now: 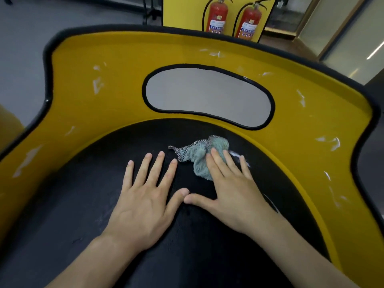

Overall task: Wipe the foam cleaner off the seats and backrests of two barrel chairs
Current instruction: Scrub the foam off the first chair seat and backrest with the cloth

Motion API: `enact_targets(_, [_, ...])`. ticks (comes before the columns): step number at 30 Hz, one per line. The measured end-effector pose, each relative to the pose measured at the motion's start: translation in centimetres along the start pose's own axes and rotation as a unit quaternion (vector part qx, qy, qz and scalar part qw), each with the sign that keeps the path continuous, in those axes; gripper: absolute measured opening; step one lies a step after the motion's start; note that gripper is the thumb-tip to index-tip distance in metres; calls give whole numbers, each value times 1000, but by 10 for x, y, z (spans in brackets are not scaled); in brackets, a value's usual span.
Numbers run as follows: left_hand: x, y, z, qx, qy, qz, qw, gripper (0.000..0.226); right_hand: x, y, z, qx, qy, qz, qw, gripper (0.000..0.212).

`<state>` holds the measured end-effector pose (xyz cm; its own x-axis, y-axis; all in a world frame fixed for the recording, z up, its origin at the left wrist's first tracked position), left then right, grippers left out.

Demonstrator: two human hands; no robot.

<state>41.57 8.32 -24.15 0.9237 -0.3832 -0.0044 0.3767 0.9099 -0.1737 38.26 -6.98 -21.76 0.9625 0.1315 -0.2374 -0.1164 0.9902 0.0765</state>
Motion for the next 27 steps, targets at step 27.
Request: enact_targets(27, [1,-2,-1,14,16,9,1000,84,-62,5,-21,-41,12,6,999,62])
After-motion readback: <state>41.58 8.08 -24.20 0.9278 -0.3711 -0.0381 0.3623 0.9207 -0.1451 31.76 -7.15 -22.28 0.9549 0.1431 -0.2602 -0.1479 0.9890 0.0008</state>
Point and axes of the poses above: each hand's wrist, its own x-axis towards the middle knuckle, its own z-axis out of the back of the hand, y = z × x, the point moved 10 cm from there along x, towards the middle knuckle, and after that the axes turned 12 degrees about z, right-handed, at the moved point
